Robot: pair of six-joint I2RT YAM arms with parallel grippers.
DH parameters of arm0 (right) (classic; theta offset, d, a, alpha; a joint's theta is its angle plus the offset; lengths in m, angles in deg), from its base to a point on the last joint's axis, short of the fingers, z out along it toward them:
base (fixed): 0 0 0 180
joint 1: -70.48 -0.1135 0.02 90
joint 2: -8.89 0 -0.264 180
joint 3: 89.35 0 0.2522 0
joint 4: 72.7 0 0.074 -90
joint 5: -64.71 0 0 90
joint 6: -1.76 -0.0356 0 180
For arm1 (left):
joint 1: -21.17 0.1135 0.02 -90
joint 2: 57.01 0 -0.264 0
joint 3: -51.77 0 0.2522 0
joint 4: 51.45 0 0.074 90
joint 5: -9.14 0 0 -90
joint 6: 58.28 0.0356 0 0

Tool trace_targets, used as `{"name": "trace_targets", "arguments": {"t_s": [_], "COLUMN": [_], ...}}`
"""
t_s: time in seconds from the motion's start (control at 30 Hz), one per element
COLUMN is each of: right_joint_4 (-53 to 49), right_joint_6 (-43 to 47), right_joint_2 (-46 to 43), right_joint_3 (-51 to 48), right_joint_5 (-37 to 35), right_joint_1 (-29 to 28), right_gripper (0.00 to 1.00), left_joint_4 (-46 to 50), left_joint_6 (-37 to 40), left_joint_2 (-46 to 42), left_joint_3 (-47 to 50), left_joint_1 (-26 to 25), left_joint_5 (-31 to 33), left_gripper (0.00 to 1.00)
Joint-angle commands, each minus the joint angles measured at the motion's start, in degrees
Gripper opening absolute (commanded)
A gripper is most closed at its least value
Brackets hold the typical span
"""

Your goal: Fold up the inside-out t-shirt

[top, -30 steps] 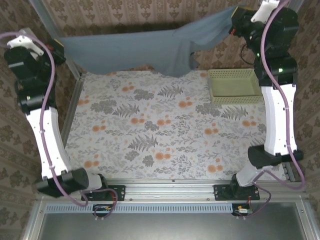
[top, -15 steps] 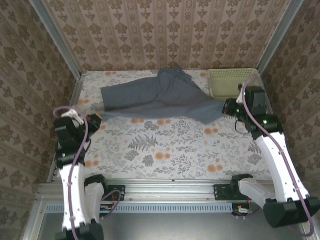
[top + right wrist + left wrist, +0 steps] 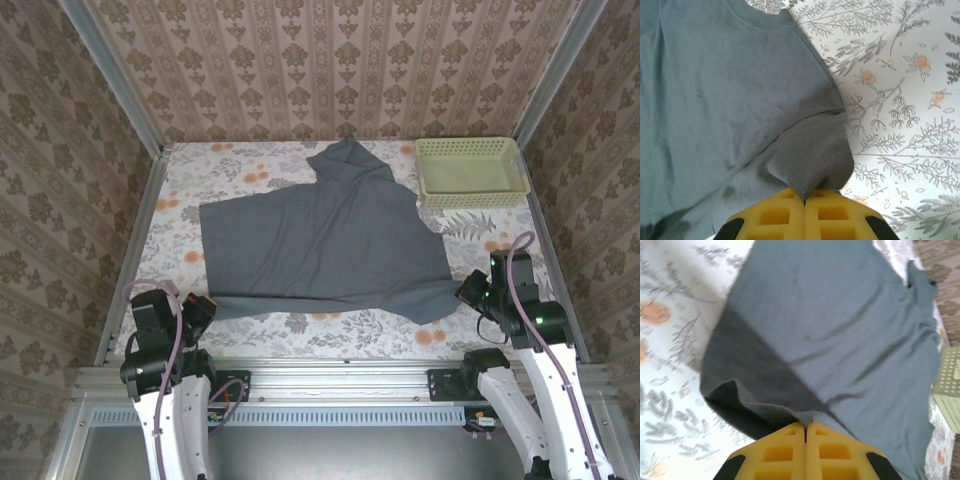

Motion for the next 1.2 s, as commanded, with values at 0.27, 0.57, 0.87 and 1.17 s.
{"name": "trace_targets", "arguments": {"t_s": [0.27,0.57,0.87,1.17], "right_joint_4": [6.08,11.42,14.73,15.94], "right_joint_6": [6.42,10.02,12.68,15.41], "right_joint_2": [15.08,33.34,51.04,61.77], "right_joint_3": [8.2,18.98,29.81,39.05], "right_joint_5": [-3.78,-11.96,-12.05,-11.56], "right_joint_1": [-0.81,-8.62,-10.44,-10.52], "right_gripper": [0.04,0.05,0.07,0.17], "left_joint_4": [-8.32,-23.04,-29.42,-33.26], "left_joint_6": [-5.18,-7.09,-7.44,-5.49], "left_joint_2": [8.5,19.41,30.57,39.9], "left_joint_3": [1.22,5.04,5.06,2.61], "left_joint_1": [-0.52,-3.81,-5.53,-5.63], "left_joint_5": [6.83,13.01,18.52,20.05], "left_gripper": [0.0,0.0,0.0,0.13]}}
